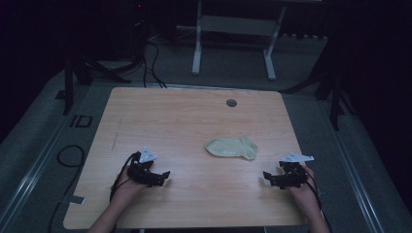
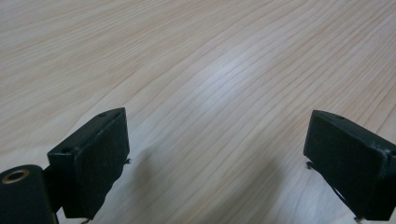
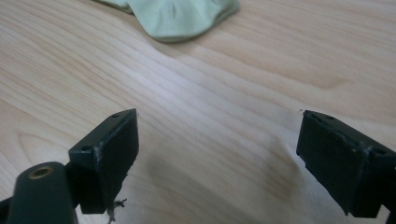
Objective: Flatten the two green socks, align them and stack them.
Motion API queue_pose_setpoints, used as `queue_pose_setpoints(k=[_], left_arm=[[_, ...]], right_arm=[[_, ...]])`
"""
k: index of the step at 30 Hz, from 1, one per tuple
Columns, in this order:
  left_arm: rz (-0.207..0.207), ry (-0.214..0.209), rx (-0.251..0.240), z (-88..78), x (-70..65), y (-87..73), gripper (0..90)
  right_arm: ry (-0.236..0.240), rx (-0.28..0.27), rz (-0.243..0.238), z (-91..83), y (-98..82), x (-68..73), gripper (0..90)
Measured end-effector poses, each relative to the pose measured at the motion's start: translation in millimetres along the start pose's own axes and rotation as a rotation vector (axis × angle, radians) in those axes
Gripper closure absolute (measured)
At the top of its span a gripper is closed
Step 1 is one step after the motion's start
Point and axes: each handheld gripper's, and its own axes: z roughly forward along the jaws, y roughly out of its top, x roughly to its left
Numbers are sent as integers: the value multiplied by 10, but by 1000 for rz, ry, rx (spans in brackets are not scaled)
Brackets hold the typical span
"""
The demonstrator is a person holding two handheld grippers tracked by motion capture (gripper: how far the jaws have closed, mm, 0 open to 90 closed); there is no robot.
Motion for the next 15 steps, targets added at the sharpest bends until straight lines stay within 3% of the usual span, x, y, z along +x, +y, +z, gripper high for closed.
queue_pose_setpoints(k=[4,12,13,15], left_arm=[[-26,-1,10,-61,70,-99,70],[-55,40,-3,-187,147,-241,70],[-63,63,-11,-221,159,-287,70],[-73,61,-15,-246,166,-309,70]], right_arm=[[-20,-12,25,-48,-57,-13,128],[-48,-52,51,-130,-141,-45,128],[-58,-53,51,-135,-158,-48,128],[-105,-60,75,-152,-204,-57,128]])
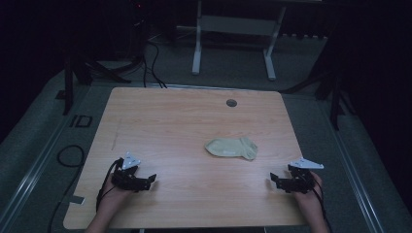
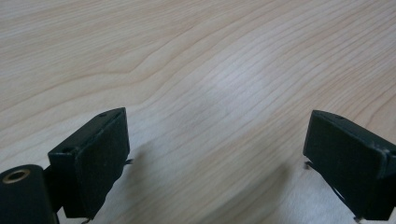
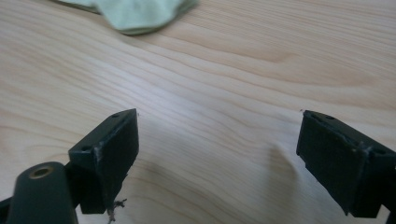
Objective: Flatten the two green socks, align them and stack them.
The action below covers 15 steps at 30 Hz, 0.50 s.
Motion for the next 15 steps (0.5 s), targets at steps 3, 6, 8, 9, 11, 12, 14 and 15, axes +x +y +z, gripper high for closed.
queue_pose_setpoints(k=[3,6,8,9,11,12,14,15], left_arm=[[-16,14,-10,-46,20,-36,70],[-28,27,-14,-79,51,-76,70],[-32,35,-32,-97,80,-99,70],[-38,40,-32,-106,94,-102,70],[-57,41,-47,-115,113,-107,70],[-57,41,-47,-115,113,-107,70],[-61,53,-48,-117,119,-112,70],[-61,53,-48,-117,119,-112,70]], right_arm=[[-27,-16,39,-30,-29,-36,128],[-46,-34,80,-74,-64,-83,128],[-77,-38,89,-97,-76,-109,128],[-86,-45,98,-110,-79,-121,128],[-107,-52,104,-128,-85,-135,129],[-110,-53,111,-131,-92,-137,129],[-111,-53,114,-130,-98,-143,129],[-116,-55,117,-127,-102,-144,131]])
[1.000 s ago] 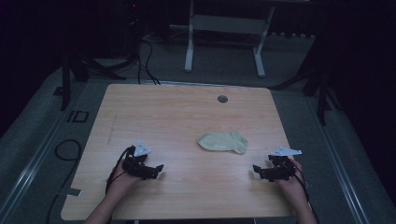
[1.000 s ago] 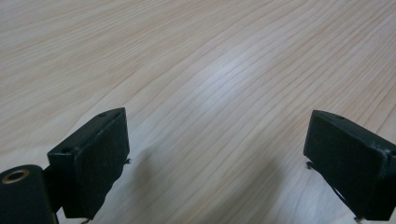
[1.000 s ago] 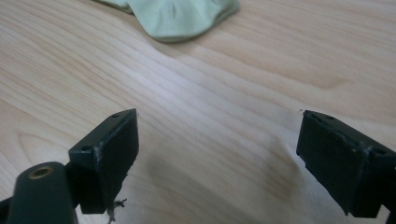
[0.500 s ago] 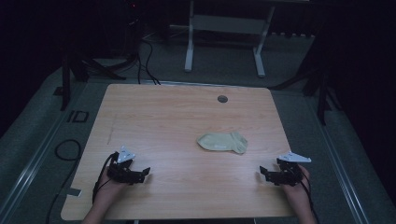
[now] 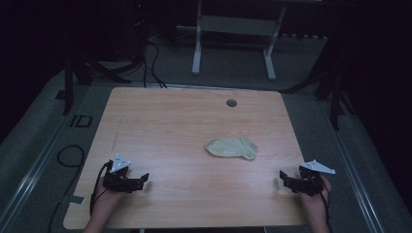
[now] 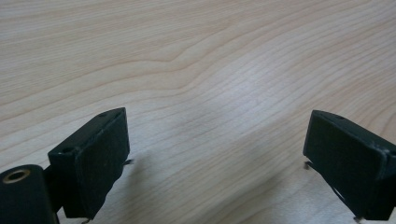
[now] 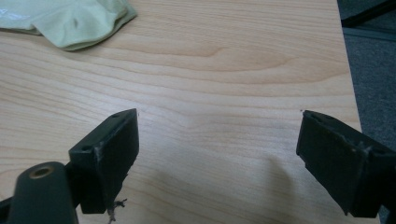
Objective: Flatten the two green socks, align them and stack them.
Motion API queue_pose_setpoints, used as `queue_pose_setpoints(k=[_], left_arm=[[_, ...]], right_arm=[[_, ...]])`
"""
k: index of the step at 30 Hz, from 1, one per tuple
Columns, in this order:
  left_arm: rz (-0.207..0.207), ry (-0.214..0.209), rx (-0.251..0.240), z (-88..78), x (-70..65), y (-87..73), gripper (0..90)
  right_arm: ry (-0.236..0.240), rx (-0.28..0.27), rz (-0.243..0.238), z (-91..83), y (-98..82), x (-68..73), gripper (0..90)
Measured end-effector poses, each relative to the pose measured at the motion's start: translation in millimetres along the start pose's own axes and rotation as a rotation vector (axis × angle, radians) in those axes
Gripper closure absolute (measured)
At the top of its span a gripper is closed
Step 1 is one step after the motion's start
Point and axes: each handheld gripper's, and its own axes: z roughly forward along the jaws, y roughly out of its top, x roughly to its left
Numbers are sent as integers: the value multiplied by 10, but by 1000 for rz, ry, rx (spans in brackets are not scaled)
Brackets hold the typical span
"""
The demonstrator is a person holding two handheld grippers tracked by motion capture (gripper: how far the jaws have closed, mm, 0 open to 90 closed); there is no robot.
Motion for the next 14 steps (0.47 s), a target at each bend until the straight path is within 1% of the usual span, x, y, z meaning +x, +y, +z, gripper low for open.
queue_pose_setpoints(k=[1,2,4,6,9,11,14], left_arm=[[-13,29,-8,-18,32,-16,70],[-28,34,-11,-27,49,-21,70],[-44,60,-27,-51,79,-37,70],[-64,85,-33,-74,113,-53,70],[-91,108,-40,-103,159,-76,71],[-94,128,-38,-114,178,-84,70],[-107,133,-39,-112,193,-89,70]], right_arm=[[-13,3,-3,12,-7,-3,131],[-21,5,-4,19,-11,-4,132],[-22,5,1,28,-17,-4,132],[-30,7,-8,35,-18,4,133],[-32,10,-7,41,-21,5,133],[-33,12,-3,43,-23,-4,133],[-32,8,5,42,-24,-18,133]])
